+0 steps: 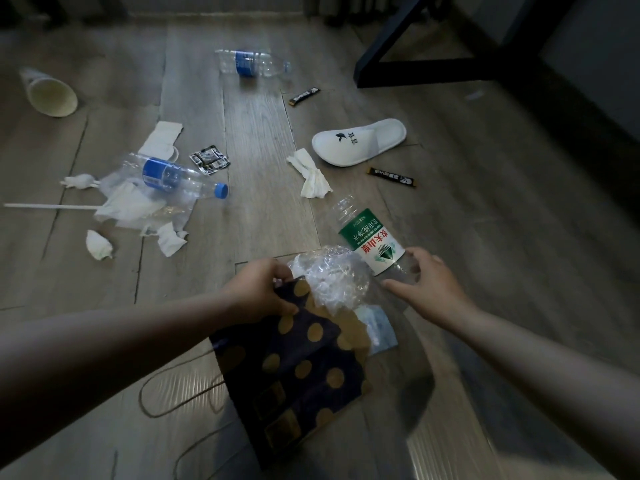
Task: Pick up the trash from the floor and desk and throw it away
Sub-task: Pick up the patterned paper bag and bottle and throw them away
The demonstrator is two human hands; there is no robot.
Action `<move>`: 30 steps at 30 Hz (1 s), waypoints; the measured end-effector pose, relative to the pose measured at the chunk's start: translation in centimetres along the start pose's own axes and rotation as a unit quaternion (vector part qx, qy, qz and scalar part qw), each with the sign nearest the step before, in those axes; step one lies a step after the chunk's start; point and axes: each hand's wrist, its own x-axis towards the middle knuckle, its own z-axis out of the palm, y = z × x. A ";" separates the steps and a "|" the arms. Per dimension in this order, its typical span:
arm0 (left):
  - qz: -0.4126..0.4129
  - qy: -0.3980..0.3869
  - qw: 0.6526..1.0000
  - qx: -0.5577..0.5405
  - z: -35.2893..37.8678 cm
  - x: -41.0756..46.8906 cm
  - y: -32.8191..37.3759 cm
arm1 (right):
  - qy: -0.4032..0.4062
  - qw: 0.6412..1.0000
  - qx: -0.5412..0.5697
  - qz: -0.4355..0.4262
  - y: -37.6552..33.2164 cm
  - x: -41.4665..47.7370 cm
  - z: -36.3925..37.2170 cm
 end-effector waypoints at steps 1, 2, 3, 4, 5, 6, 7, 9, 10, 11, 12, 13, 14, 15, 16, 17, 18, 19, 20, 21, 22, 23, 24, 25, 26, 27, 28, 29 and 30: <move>0.001 0.005 1.000 -0.008 -0.4 -0.5 0.3 | 0.006 1.000 0.007 -0.004 -0.2 -0.2 -0.4; 0.001 0.013 1.000 -0.015 -0.8 -1.0 0.7 | 0.012 1.000 0.013 -0.005 -0.5 -0.4 -0.8; 0.000 0.025 0.999 -0.025 -1.3 -1.6 1.0 | 0.018 1.000 0.021 -0.006 -0.8 -0.6 -1.2; -0.004 0.037 0.999 -0.039 -1.7 -2.1 1.3 | 0.027 0.999 0.028 -0.011 -1.2 -0.7 -1.6; -0.011 0.049 0.997 -0.056 -2.3 -2.6 1.5 | 0.036 0.999 0.033 -0.017 -1.6 -0.9 -2.1; -0.018 0.060 0.995 -0.073 -2.9 -3.1 1.8 | 0.044 0.998 0.037 -0.024 -2.0 -1.0 -2.6; -0.021 0.074 0.993 -0.084 -3.5 -3.5 2.0 | 0.052 0.997 0.040 -0.030 -2.5 -1.2 -3.1; -0.016 0.109 0.991 -0.082 -4.9 -4.3 2.3 | 0.070 0.996 0.040 -0.049 -3.6 -1.4 -4.2; -0.016 0.129 0.988 -0.084 -5.7 -4.6 2.5 | 0.078 0.994 0.040 -0.059 -4.2 -1.5 -4.8; -0.018 0.147 0.984 -0.096 -6.5 -4.9 2.7 | 0.084 0.993 0.042 -0.066 -4.9 -1.5 -5.4; -0.021 0.159 0.980 -0.118 -7.3 -5.2 2.9 | 0.090 0.992 0.049 -0.070 -5.6 -1.5 -6.0; -0.023 0.170 0.975 -0.143 -8.1 -5.4 3.1 | 0.097 0.991 0.062 -0.074 -6.4 -1.5 -6.5; -0.026 0.183 0.969 -0.162 -9.0 -5.5 3.3 | 0.104 0.989 0.079 -0.076 -7.3 -1.4 -6.9; -0.029 0.198 0.964 -0.174 -9.9 -5.7 3.6 | 0.107 0.986 0.098 -0.078 -8.1 -1.3 -7.3; -0.030 0.214 0.959 -0.185 -10.8 -5.8 3.9 | 0.107 0.984 0.116 -0.078 -8.9 -1.2 -7.7; -0.028 0.229 0.953 -0.198 -11.6 -6.0 4.1 | 0.103 0.983 0.129 -0.078 -9.7 -1.1 -8.1; -0.026 0.242 0.946 -0.214 -12.4 -6.0 4.4 | 0.099 0.982 0.138 -0.079 -10.4 -1.0 -8.5; -0.027 0.249 0.939 -0.235 -13.0 -6.1 4.7 | 0.098 0.981 0.147 -0.080 -11.0 -0.8 -8.9; -0.032 0.251 0.932 -0.261 -13.5 -6.2 5.1 | 0.100 0.979 0.159 -0.080 -11.7 -0.6 -9.3; -0.035 0.250 0.924 -0.286 -13.9 -6.3 5.4 | 0.106 0.976 0.172 -0.080 -12.2 -0.6 -9.8; -0.036 0.249 0.917 -0.308 -14.3 -6.4 5.6 | 0.111 0.973 0.186 -0.078 -12.8 -0.5 -10.2; -0.034 0.247 0.913 -0.323 -14.6 -6.5 5.8 | 0.116 0.970 0.201 -0.074 -13.2 -0.5 -10.7; -0.030 0.243 0.911 -0.332 -14.8 -6.5 6.0 | 0.115 0.967 0.214 -0.070 -13.5 -0.4 -11.0; -0.024 0.238 0.911 -0.336 -14.9 -6.7 6.1 | 0.111 0.967 0.221 -0.067 -13.7 -0.5 -11.3; -0.019 0.236 0.911 -0.339 -15.1 -6.6 6.2 | 0.107 0.968 0.219 -0.065 -13.9 -0.4 -11.5; -0.018 0.237 0.910 -0.339 -15.2 -6.4 6.2 | 0.103 0.969 0.213 -0.066 -14.0 -0.3 -11.7; -0.019 0.240 0.910 -0.339 -15.2 -6.2 6.2 | 0.097 0.971 0.208 -0.065 -14.1 -0.2 -11.7; -0.021 0.242 0.909 -0.339 -15.3 -5.8 6.1 | 0.088 0.972 0.208 -0.059 -14.2 -0.1 -11.6; -0.023 0.245 0.908 -0.339 -15.3 -5.3 6.1 | 0.077 0.974 0.209 -0.049 -14.3 0.0 -11.4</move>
